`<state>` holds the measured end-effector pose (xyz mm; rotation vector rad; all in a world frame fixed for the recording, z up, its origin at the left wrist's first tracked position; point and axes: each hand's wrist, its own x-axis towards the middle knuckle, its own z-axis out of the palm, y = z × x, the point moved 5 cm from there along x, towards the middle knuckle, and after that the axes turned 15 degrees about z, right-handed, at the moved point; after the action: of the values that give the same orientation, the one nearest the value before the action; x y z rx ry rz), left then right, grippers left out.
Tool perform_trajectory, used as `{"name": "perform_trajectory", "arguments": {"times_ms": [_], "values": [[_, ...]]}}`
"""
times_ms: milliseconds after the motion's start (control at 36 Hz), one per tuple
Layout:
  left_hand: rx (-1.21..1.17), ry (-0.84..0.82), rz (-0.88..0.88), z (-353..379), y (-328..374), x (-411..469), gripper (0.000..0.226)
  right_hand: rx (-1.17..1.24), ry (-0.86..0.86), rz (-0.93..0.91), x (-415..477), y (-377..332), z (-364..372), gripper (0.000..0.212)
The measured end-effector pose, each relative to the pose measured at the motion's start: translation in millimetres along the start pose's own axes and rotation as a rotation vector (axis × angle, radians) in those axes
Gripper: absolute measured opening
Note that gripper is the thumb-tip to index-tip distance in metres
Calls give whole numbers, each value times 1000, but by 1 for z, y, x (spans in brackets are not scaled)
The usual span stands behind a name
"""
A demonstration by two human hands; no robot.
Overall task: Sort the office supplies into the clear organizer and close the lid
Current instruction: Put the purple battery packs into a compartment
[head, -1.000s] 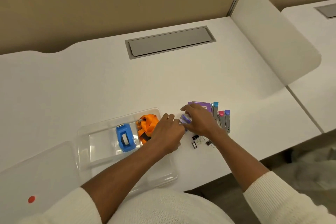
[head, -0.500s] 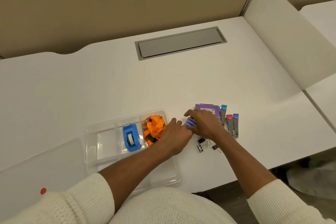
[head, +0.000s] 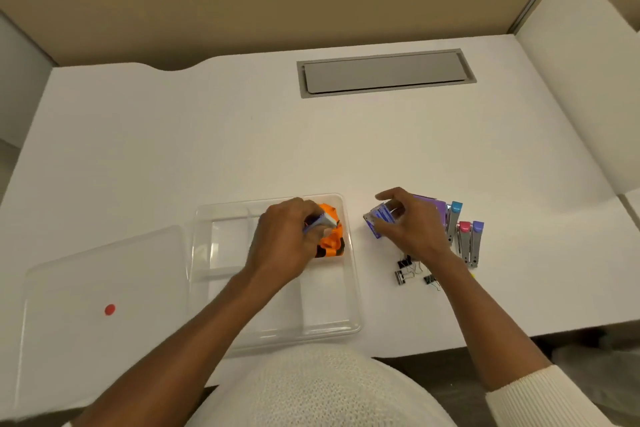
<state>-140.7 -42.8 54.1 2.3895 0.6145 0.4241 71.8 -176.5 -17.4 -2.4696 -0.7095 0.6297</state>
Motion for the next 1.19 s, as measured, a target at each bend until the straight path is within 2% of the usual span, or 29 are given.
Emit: {"name": "perform_trajectory", "arguments": {"times_ms": [83, 139, 278, 389, 639, 972, 1194], "values": [[103, 111, -79, -33, -31, -14, 15, 76, -8, -56, -9, -26, 0, 43], [199, 115, -132, -48, -55, -24, 17, 106, -28, -112, -16, -45, 2, 42], [425, -125, -202, -60, -108, -43, 16, 129, -113, -216, -32, -89, 18, 45], [534, -368, -171, -53, -129, -47, 16, 140, -157, -284, -45, -115, 36, 52], [574, -646, -118, -26, -148, -47, 10, 108, -228, -323, -66, -132, 70, 42], [433, -698, -124, -22, -158, -57, 24, 38, -247, -327, -68, -146, 87, 46], [236, -719, -126, -27, -149, -69, 37, -11, -247, -327, -65, -148, 93, 49]]}}
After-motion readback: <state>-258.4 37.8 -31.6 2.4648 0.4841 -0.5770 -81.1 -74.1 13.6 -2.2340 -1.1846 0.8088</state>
